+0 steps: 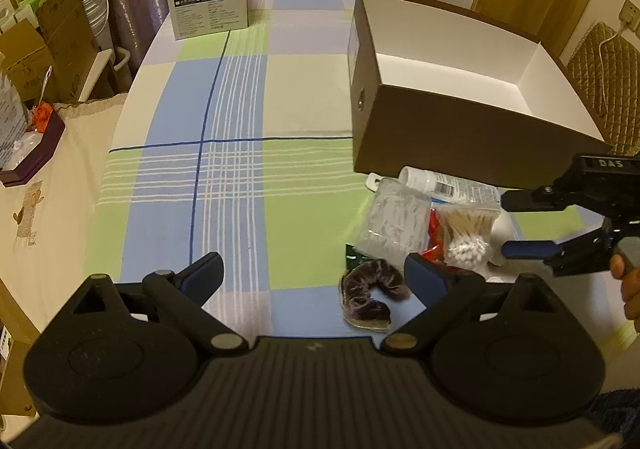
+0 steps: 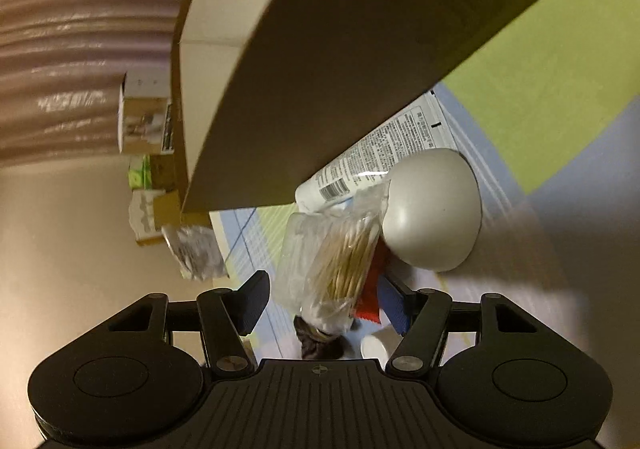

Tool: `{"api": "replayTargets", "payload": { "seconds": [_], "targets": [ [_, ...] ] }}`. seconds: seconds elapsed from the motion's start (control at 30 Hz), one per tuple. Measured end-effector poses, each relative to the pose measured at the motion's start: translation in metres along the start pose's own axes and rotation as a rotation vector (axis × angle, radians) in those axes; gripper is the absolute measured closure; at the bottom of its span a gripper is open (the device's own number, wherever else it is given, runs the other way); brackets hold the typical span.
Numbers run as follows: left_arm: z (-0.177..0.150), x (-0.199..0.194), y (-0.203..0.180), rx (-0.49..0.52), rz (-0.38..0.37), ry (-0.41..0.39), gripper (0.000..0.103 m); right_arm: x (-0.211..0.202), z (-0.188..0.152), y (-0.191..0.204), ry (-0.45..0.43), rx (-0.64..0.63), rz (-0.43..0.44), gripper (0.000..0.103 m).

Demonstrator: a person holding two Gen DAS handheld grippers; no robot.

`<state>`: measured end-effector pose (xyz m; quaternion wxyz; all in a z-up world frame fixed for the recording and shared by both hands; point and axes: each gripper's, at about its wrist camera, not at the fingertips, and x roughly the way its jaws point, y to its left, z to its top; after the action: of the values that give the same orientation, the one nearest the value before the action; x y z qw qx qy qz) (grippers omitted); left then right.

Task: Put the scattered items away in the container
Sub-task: 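Grasp the cotton swab bag with the right tool while the left tool grasps the scrunchie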

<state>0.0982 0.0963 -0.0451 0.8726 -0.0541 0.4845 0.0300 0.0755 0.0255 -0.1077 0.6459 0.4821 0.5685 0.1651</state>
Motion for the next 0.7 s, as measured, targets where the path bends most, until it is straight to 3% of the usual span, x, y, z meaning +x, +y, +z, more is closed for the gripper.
{"api": "replayTargets", "payload": {
  "seconds": [0.27, 0.3, 0.33, 0.5, 0.7],
  "targets": [
    [-0.006, 0.007, 0.013, -0.006, -0.010, 0.025, 0.012, 0.018, 0.000, -0.005, 0.016, 0.043, -0.042, 0.036],
    [-0.006, 0.007, 0.014, -0.004, -0.015, 0.026, 0.012, 0.019, -0.001, -0.006, 0.015, 0.043, -0.043, 0.044],
    [-0.006, 0.008, 0.014, 0.000, -0.022, 0.026, 0.012, 0.020, -0.003, -0.008, 0.018, 0.042, -0.038, 0.066],
    [-0.013, 0.014, 0.008, 0.035, -0.080, 0.037, 0.019, 0.014, -0.006, -0.012, 0.014, 0.041, -0.038, 0.078],
    [-0.025, 0.029, -0.007, 0.078, -0.171, 0.066, 0.024, -0.008, -0.008, -0.006, -0.020, 0.007, -0.033, 0.079]
  ]
}}
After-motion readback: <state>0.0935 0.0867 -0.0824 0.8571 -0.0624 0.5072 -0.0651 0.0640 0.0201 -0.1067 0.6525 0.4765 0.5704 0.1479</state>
